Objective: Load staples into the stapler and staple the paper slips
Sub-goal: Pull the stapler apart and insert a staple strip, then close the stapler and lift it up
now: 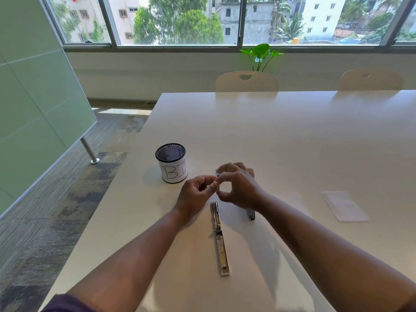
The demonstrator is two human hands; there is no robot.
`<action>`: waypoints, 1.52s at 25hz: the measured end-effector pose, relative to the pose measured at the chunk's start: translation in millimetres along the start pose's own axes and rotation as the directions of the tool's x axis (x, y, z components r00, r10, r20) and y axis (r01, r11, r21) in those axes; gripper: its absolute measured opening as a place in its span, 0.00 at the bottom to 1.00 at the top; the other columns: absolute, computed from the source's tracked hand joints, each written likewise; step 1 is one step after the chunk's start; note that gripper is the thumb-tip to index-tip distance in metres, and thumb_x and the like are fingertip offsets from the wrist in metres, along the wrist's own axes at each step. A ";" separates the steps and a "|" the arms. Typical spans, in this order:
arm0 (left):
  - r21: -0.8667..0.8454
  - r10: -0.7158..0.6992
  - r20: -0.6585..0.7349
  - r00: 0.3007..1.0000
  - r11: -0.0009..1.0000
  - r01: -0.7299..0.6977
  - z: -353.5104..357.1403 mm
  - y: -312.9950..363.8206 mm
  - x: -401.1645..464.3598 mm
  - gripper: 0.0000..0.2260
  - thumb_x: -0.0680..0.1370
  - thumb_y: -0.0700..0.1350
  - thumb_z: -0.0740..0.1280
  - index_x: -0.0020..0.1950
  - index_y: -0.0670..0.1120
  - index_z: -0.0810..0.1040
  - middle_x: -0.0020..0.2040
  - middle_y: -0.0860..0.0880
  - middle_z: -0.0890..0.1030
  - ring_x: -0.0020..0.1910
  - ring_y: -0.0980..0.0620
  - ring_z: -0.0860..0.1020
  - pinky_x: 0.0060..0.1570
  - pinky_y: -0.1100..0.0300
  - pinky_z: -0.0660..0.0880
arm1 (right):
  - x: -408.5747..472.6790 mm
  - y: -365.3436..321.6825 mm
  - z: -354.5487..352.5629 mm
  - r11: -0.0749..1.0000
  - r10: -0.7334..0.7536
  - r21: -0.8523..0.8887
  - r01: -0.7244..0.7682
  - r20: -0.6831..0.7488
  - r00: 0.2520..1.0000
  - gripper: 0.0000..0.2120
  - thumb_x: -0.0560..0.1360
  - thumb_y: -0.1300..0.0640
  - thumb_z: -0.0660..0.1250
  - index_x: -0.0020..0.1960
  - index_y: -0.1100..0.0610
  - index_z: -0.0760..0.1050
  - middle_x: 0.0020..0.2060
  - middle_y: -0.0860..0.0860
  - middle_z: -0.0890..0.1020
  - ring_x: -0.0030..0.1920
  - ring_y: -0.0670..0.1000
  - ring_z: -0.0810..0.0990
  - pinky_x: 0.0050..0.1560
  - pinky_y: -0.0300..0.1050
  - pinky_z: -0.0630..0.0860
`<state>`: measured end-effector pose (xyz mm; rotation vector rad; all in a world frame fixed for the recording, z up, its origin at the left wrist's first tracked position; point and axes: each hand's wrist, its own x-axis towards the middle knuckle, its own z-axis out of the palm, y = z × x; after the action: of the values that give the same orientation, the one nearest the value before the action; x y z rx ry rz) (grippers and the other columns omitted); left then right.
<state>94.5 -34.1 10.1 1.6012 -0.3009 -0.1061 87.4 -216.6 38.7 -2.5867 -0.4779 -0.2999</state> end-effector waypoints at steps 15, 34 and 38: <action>0.003 -0.024 0.009 1.000 1.000 0.024 -9.5 2.5 -41.5 0.06 0.77 0.41 0.74 0.52 0.48 0.86 0.46 0.46 0.87 0.49 0.48 0.85 0.51 0.60 0.80 | -84.9 -47.0 34.1 0.955 0.140 0.294 -0.039 -0.333 0.932 0.12 0.75 0.44 0.69 0.54 0.50 0.82 0.47 0.41 0.78 0.41 0.38 0.79 0.38 0.32 0.73; 0.272 0.022 0.054 0.998 0.962 -0.035 -2.8 11.4 -54.0 0.04 0.78 0.37 0.72 0.52 0.40 0.85 0.47 0.43 0.86 0.50 0.45 0.84 0.57 0.47 0.81 | -99.2 -46.2 45.7 0.937 0.161 0.343 -0.067 -0.254 0.954 0.05 0.69 0.51 0.72 0.43 0.42 0.78 0.37 0.41 0.79 0.37 0.42 0.80 0.39 0.36 0.77; 0.333 0.057 0.073 0.996 0.940 -0.078 -2.1 10.3 -56.9 0.05 0.78 0.39 0.72 0.53 0.40 0.85 0.47 0.45 0.86 0.49 0.47 0.85 0.55 0.46 0.82 | -98.2 -45.0 46.7 0.941 0.154 0.332 -0.062 -0.260 0.953 0.05 0.70 0.50 0.71 0.43 0.41 0.77 0.36 0.41 0.79 0.38 0.41 0.79 0.37 0.30 0.73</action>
<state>39.1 -17.7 13.7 1.9266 -0.4401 -0.0534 -14.0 -183.6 -10.9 -2.1971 -0.2528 -0.5015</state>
